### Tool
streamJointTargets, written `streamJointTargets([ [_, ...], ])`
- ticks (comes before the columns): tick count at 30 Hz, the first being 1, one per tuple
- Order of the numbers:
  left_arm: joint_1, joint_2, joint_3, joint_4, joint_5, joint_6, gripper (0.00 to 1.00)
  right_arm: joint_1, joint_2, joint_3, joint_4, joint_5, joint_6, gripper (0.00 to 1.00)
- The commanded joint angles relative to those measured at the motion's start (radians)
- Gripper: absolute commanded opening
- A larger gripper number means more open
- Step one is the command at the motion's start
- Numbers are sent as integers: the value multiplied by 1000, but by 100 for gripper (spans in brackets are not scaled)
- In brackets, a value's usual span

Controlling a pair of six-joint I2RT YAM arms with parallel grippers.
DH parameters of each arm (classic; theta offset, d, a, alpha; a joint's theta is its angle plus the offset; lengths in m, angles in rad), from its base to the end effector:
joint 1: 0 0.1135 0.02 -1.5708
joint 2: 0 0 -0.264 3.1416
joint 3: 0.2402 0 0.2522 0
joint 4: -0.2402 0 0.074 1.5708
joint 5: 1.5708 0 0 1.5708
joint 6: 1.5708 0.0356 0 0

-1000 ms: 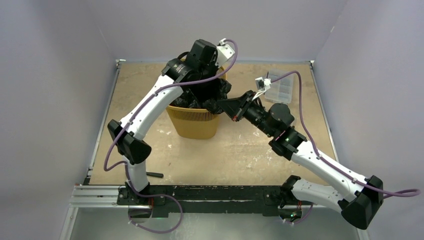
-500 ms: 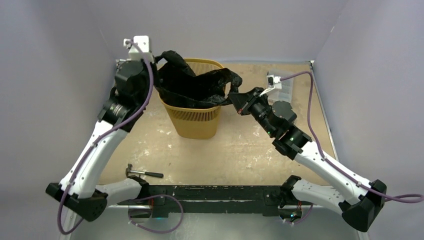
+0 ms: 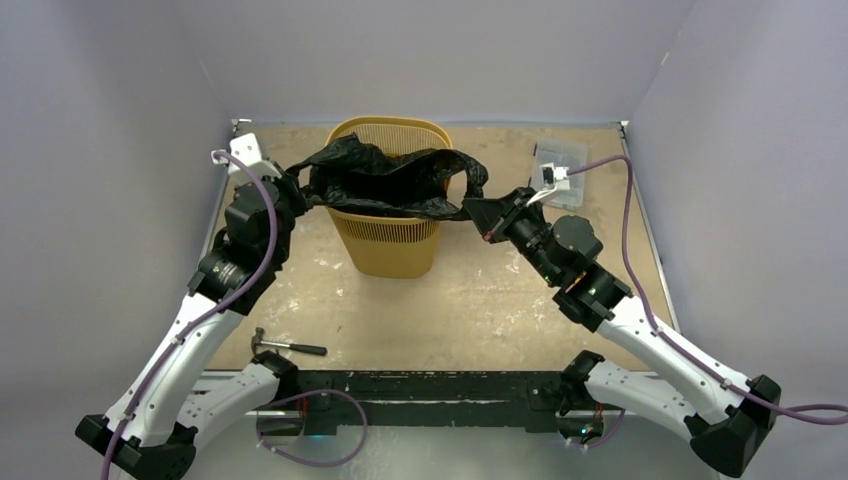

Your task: Put the trash bags into the trash bin

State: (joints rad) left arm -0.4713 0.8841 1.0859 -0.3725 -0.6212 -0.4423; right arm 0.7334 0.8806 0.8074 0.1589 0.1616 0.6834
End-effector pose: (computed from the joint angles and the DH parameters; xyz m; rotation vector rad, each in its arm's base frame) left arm 0.1716 -0.0642 0.4081 -0.4227 1.6583 -0.1379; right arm 0.1594 0.1359 0.3683 0.0990 1.5698 1.0144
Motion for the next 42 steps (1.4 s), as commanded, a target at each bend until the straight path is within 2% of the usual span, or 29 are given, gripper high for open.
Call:
streamJointTargets([
  [1,2,-29,-13,7,19,-77,8,-2,-20,25,79,-96,-32,6],
  [7,2,-3,13,-40,-28,-60,8,-2,50,108,-34,-118,-97,9],
  [12,2,-43,-64,-109,-137,-133,10,-3,23,11,16,-155,-65,11],
  [17,2,-80,-134,-72,-4,-146,26,-2,7,-21,7,-160,-45,17],
  [23,2,-46,-125,-14,82,-113,42,-2,59,44,-47,-160,-94,25],
  [26,2,-11,-124,35,164,-72,49,-3,100,80,-86,-131,-103,26],
  [31,2,68,-109,50,270,-56,49,-3,126,111,-79,-61,-84,26],
  [34,2,81,-117,76,336,-54,44,-3,119,120,-73,-18,-76,26],
  [38,2,84,-146,150,495,-22,41,-3,91,134,-124,80,-103,27],
  [42,2,90,-155,170,638,-17,37,-4,31,97,-120,85,-148,27],
])
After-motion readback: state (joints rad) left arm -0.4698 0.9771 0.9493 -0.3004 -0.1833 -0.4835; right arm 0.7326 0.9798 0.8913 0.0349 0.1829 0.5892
